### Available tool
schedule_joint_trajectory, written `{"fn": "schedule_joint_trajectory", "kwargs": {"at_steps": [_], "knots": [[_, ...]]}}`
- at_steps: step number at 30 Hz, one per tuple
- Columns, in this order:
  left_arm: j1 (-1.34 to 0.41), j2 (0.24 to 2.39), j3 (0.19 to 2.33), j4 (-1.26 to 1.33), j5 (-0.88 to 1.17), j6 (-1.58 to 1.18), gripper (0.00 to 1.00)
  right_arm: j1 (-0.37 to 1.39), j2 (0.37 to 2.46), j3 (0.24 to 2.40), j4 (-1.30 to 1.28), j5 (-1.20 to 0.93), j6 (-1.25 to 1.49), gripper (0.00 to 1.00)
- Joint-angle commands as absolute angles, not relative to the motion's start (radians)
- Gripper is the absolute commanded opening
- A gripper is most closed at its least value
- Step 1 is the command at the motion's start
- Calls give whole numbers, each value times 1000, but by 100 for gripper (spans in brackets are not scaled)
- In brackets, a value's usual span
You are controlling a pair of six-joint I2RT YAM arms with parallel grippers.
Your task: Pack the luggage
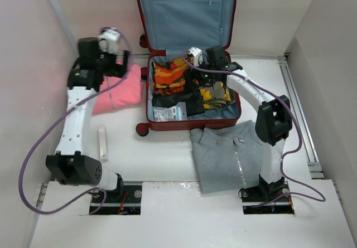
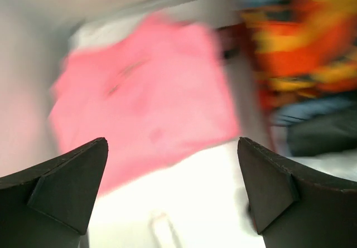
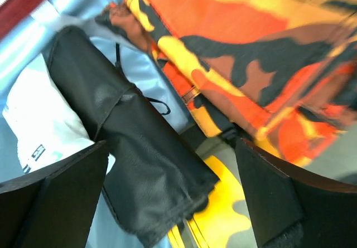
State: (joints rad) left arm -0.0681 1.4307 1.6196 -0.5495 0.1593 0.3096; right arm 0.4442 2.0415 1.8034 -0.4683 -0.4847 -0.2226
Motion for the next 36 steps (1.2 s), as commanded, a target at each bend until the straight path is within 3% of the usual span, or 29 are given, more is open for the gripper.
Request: {"fn": "schedule_joint_trajectory", "kwargs": {"at_steps": [1, 2, 6, 10, 16, 22, 27, 36], "knots": [[67, 1350, 1570, -656, -55, 92, 100, 462, 1939, 1875, -546, -401, -274, 100], [92, 1333, 1536, -666, -174, 75, 100, 471, 1939, 1885, -569, -391, -275, 100], [219, 1195, 1294, -666, -283, 126, 100, 482, 1939, 1905, -638, -367, -319, 100], [354, 1203, 1123, -761, -272, 126, 100, 491, 1988, 1940, -715, -379, -368, 100], [615, 1164, 979, -683, -239, 181, 100, 512, 2000, 1951, -747, -379, -403, 100], [681, 1175, 796, -603, -285, 190, 100, 521, 1980, 1921, -736, -379, -413, 100], [791, 1204, 785, -560, -216, 258, 100, 522, 1957, 1884, -716, -379, -413, 100], [792, 1327, 730, -493, -183, 291, 100, 531, 1911, 1835, -684, -350, -413, 100]]}}
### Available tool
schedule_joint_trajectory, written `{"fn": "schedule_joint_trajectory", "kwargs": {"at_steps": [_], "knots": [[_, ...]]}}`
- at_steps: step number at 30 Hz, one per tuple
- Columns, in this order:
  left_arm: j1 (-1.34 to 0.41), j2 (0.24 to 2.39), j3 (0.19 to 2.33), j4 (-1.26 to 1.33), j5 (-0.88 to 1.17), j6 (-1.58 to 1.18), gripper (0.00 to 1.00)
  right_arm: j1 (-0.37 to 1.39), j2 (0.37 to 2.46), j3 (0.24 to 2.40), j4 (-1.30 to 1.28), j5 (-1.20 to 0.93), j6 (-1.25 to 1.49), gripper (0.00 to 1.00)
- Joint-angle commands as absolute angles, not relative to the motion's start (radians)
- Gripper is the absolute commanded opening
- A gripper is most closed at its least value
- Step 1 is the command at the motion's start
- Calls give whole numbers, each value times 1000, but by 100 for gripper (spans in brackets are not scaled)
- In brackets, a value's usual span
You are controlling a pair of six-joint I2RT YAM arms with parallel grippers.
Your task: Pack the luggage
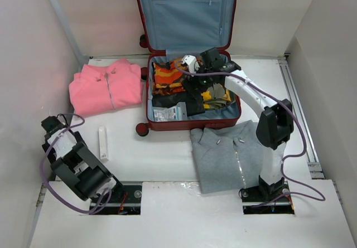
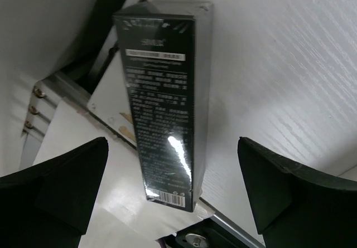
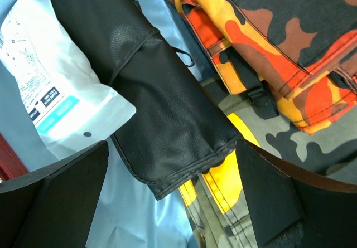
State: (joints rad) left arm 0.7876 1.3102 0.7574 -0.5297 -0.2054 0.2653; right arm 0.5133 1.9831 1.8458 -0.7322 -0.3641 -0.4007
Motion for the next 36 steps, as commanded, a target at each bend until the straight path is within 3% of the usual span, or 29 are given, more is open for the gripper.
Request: {"fn": "schedule_joint_trajectory", "kwargs": {"at_steps": [1, 6, 9, 10, 15, 23, 26, 30, 34, 36], "knots": [[792, 1339, 730, -492, -163, 301, 100, 531, 1902, 1835, -684, -339, -413, 100], [802, 1422, 703, -454, -112, 301, 98, 531, 1893, 1835, -684, -328, -413, 100], [802, 1436, 703, -443, -68, 319, 82, 531, 1884, 1825, -684, -308, -413, 100], [802, 1436, 703, -443, -57, 319, 61, 531, 1884, 1825, -684, -299, -413, 100], [802, 1407, 738, -472, -15, 350, 0, 531, 1862, 1804, -684, -276, -413, 100], [802, 1367, 947, -598, 142, 393, 0, 512, 1844, 1795, -684, -267, -403, 100], [709, 1347, 1060, -676, 225, 426, 0, 503, 1833, 1795, -684, -256, -403, 100], [439, 1347, 1221, -698, 230, 452, 0, 450, 1801, 1784, -684, -256, -394, 100], [14, 1399, 1417, -672, 193, 543, 0, 404, 1778, 1763, -675, -265, -394, 100], [-87, 1442, 1501, -663, 221, 557, 0, 385, 1755, 1752, -675, -265, -394, 100]]}}
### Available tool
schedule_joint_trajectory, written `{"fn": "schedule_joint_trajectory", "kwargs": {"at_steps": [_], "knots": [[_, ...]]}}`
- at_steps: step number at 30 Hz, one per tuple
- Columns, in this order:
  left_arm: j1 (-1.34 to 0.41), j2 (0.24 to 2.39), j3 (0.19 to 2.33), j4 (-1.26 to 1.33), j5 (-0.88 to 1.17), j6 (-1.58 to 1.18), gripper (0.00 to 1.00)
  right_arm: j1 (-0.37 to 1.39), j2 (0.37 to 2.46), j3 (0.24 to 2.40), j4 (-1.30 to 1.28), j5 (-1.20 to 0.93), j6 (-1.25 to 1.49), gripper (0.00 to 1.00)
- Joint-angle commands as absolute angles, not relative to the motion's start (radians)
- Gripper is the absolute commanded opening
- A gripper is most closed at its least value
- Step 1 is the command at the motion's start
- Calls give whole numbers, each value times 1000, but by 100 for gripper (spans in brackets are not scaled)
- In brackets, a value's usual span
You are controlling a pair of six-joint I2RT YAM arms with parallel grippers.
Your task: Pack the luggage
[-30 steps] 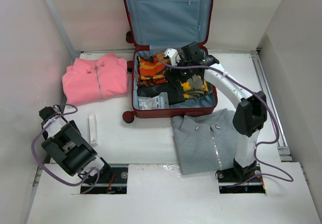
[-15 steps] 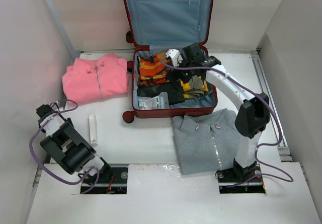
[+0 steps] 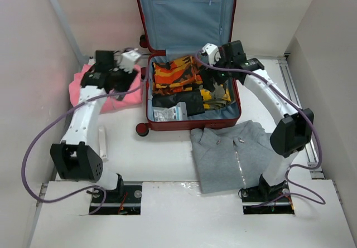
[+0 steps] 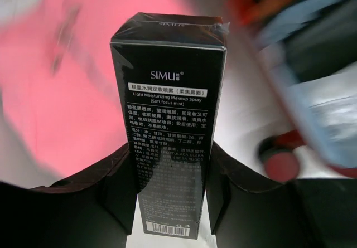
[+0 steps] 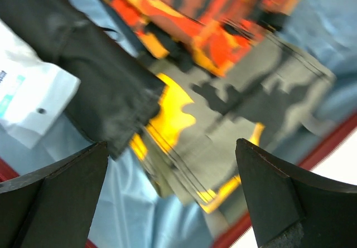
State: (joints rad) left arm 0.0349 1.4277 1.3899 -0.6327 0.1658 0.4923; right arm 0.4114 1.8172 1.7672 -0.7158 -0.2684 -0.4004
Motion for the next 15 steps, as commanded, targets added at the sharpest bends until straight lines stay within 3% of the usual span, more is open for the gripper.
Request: {"fn": "schedule_joint_trajectory", "kwargs": {"at_steps": [1, 9, 15], "knots": [[-127, 1469, 1588, -663, 230, 581, 0, 376, 1746, 1738, -675, -265, -394, 100], [-429, 1807, 1732, -505, 176, 845, 0, 311, 1622, 1582, -623, -256, -362, 100], [-448, 1888, 1686, -350, 238, 1081, 0, 269, 1539, 1502, -641, -198, -362, 100]]}}
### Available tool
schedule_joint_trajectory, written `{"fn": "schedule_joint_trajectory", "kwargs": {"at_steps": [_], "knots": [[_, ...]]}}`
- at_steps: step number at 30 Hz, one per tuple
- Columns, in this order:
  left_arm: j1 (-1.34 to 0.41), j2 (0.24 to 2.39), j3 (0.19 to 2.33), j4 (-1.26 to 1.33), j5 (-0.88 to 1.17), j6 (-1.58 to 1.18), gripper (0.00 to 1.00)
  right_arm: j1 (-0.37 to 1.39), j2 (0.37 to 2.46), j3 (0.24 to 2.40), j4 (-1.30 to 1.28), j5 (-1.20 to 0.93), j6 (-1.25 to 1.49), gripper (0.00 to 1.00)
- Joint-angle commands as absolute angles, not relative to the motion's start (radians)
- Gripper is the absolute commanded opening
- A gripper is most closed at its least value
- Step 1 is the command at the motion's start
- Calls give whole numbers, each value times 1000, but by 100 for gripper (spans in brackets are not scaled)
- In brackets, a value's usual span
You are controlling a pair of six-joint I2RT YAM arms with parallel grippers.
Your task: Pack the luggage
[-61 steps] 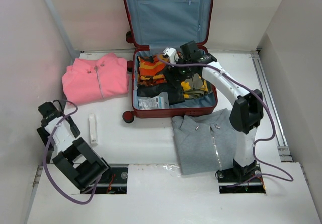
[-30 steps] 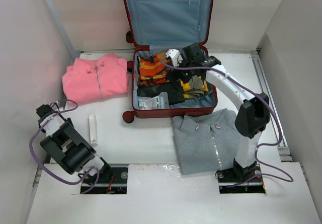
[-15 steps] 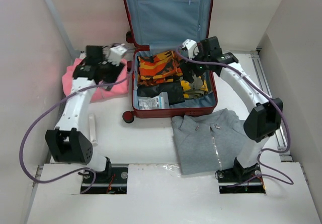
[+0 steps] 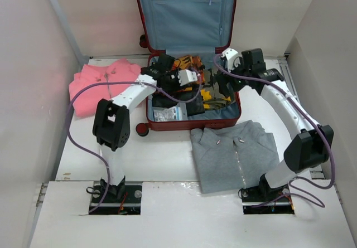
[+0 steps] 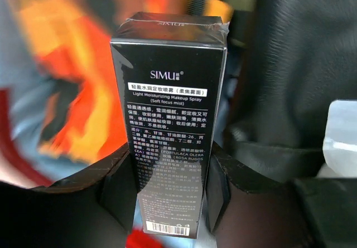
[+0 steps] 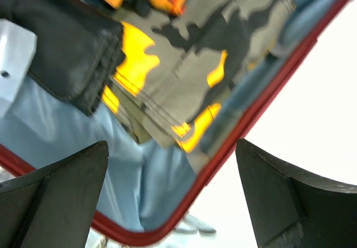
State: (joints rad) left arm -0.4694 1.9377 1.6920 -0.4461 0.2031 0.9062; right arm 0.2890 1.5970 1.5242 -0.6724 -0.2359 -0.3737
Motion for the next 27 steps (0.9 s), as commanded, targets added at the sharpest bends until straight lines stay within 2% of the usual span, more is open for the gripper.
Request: {"fn": "schedule_joint_trajectory", "kwargs": {"at_steps": [1, 4, 7, 9, 10, 13, 15, 17, 18, 19, 22, 24, 27], "knots": [[-425, 1888, 1669, -350, 261, 1121, 0, 256, 1528, 1491, -641, -198, -362, 100], [-394, 1888, 1629, -405, 362, 1308, 3, 233, 1494, 1451, -632, -198, -362, 100], [-394, 1899, 1629, -506, 413, 1410, 14, 213, 1494, 1440, -623, -209, -362, 100], [-407, 1939, 1638, -474, 413, 1366, 20, 213, 1494, 1453, -623, -209, -362, 100], [-416, 1953, 1638, -448, 379, 1329, 31, 213, 1505, 1453, -623, -209, -362, 100], [-416, 2008, 1690, -394, 289, 1208, 42, 213, 1514, 1482, -632, -209, -362, 100], [-416, 2028, 1741, -425, 273, 1139, 58, 213, 1514, 1494, -632, -209, -362, 100], [-416, 2010, 1741, -425, 262, 1071, 67, 213, 1514, 1494, -632, -209, -362, 100], [-407, 1959, 1741, -434, 287, 1031, 87, 213, 1514, 1494, -632, -209, -362, 100], [-391, 1924, 1726, -404, 308, 984, 100, 213, 1514, 1494, -632, -209, -353, 100], [-359, 1749, 1655, -280, 295, 691, 100, 213, 1525, 1483, -632, -209, -353, 100], [-327, 1679, 1655, -279, 228, 437, 100, 222, 1525, 1474, -618, -219, -341, 100], [-220, 1591, 1680, -389, 74, 197, 100, 256, 1558, 1474, -594, -248, -322, 100]]}}
